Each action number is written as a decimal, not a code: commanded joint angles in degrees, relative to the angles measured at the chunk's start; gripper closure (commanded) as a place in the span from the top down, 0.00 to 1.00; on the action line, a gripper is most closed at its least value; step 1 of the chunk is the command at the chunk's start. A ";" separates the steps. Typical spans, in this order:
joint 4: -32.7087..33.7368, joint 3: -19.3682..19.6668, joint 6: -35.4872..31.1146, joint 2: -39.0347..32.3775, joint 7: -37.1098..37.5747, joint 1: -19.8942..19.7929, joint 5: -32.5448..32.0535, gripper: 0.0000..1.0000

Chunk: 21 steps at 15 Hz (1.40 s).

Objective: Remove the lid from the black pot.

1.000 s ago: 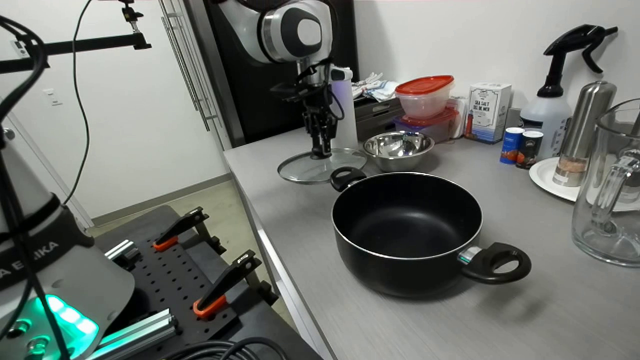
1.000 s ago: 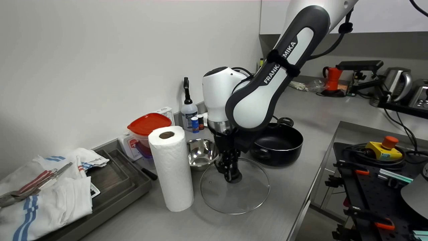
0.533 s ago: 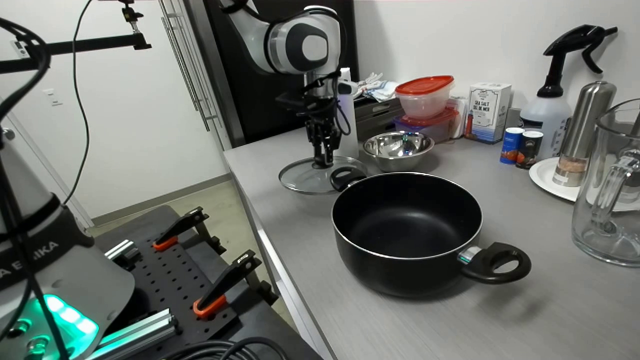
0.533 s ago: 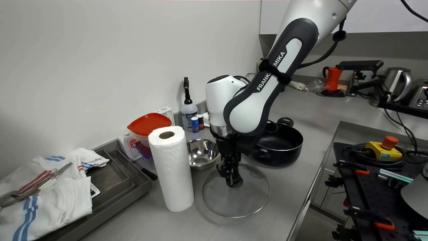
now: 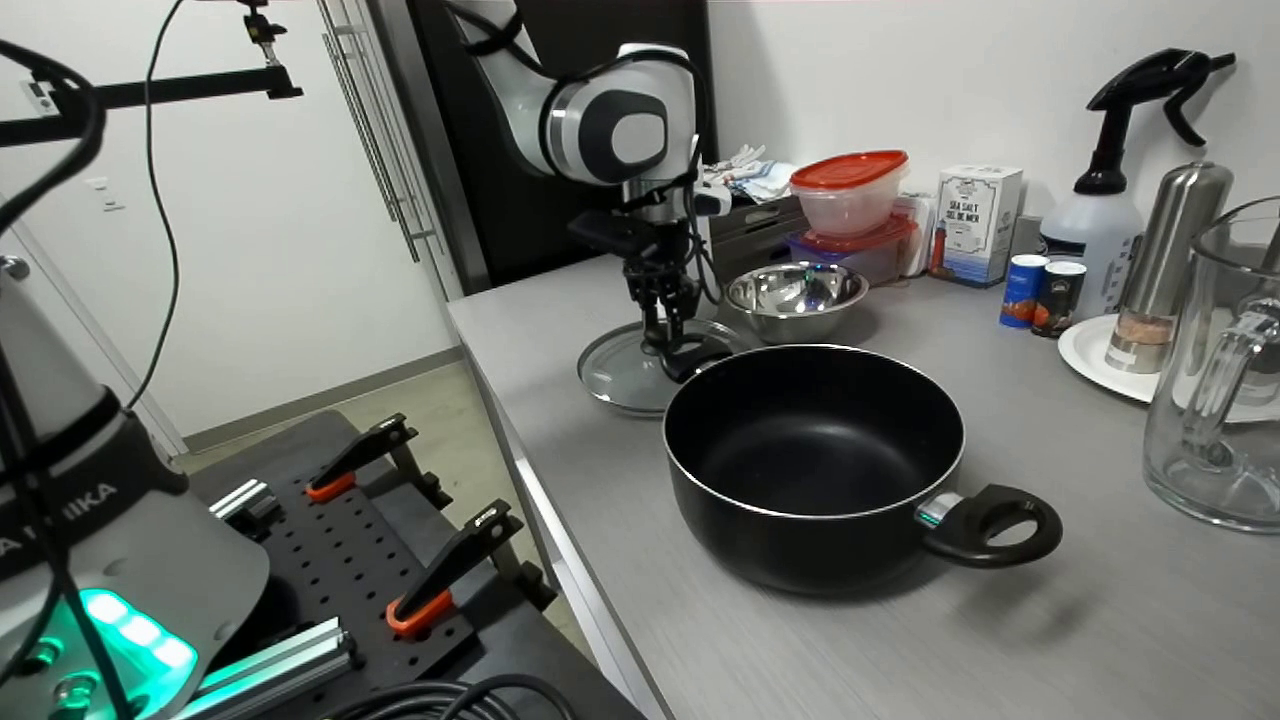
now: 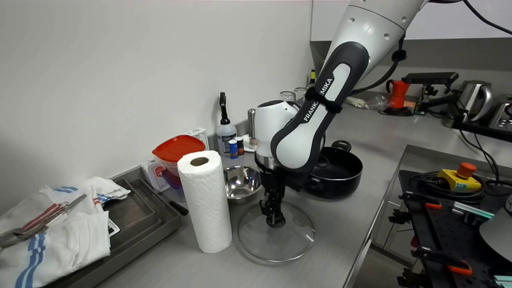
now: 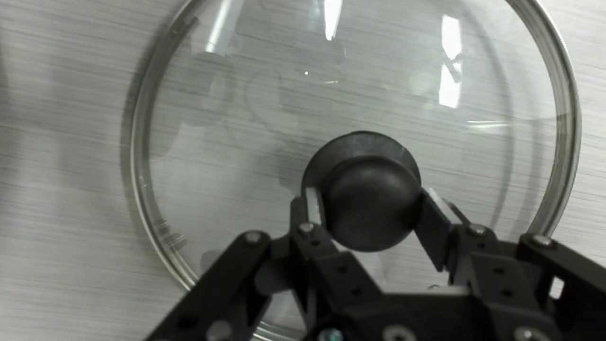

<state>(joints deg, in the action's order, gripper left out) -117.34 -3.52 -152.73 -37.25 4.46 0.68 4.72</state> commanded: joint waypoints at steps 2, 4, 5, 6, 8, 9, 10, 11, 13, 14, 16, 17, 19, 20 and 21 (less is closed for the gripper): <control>-2.02 1.17 -4.92 -0.14 -1.47 0.86 -1.49 0.25; -2.63 1.68 -5.63 0.02 -1.27 1.36 -2.28 0.25; -2.75 1.88 -5.80 0.05 -1.27 1.57 -2.72 0.25; -3.01 2.22 -5.98 0.19 -1.07 1.90 -3.26 0.25; -3.59 2.64 -5.91 0.67 -0.97 2.41 -4.24 0.75; -3.87 2.79 -6.11 0.89 -0.92 2.61 -4.53 0.76; -4.08 2.73 -5.73 1.18 -0.93 2.65 -4.63 0.83; -4.28 2.74 -5.76 1.30 -0.88 2.72 -4.77 0.89; -4.90 2.67 -5.02 2.12 -0.72 2.87 -4.92 0.99; -5.64 2.28 -4.03 3.22 -0.88 2.80 -4.79 1.00; -6.96 1.97 -3.32 4.92 -0.92 3.00 -4.73 1.00; -7.85 1.77 -2.92 6.13 -0.98 3.14 -4.73 1.00; -9.77 1.69 -2.44 8.84 -0.66 3.80 -4.89 1.00; -10.92 1.53 -1.98 10.59 -0.66 4.06 -4.91 1.00; -11.76 1.48 -1.73 11.91 -0.58 4.32 -4.99 1.00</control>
<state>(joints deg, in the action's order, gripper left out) -124.73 -2.00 -156.19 -31.27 4.03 3.97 0.40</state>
